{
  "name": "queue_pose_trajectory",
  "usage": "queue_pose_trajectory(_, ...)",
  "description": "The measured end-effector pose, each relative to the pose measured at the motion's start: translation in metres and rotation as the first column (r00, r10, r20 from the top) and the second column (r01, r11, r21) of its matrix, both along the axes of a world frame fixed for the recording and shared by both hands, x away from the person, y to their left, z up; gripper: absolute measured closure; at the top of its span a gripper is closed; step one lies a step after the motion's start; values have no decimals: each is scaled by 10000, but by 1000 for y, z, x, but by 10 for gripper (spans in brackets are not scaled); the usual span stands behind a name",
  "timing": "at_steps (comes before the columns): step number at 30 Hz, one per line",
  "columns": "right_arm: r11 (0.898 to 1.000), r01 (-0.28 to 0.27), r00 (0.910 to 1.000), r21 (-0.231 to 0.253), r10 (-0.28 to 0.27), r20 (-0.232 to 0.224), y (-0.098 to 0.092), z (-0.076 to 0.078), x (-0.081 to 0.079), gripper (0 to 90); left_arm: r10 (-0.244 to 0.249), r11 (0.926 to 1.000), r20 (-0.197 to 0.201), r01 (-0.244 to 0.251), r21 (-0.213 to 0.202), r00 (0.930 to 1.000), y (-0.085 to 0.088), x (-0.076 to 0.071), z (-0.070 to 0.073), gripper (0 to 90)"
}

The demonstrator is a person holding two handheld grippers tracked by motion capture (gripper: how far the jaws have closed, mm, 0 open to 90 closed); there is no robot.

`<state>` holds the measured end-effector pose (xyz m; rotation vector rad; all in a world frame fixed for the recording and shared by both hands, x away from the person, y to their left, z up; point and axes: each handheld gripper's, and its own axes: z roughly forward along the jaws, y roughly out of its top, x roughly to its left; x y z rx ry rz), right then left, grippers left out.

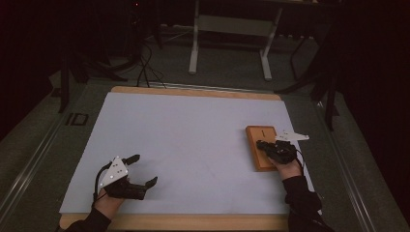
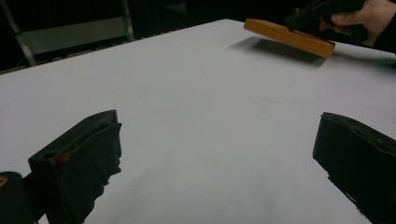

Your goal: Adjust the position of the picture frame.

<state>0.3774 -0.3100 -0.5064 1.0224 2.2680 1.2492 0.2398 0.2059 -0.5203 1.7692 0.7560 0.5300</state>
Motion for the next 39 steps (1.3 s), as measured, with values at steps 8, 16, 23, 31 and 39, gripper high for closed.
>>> queue_pose_trajectory(8,9998,-82,9992,201,74,397,2,21,2,854,-5,10000,6,5,-12,10000,0,0,0,14)
queue_pose_trajectory(16,9974,-694,9956,211,679,646,15,41,2,854,-6,10000,4,6,-17,10000,0,0,0,13)
queue_pose_trajectory(23,9917,-1223,9894,405,1185,845,33,51,3,854,-15,10000,7,15,-28,10000,0,0,0,13)
queue_pose_trajectory(31,9817,-1773,9803,688,1700,1011,57,59,4,854,-29,10000,21,29,-31,10000,1,0,0,14)
queue_pose_trajectory(39,9685,-2411,9664,616,2338,1064,84,63,6,854,-49,10000,34,49,-23,10000,1,-1,1,14)
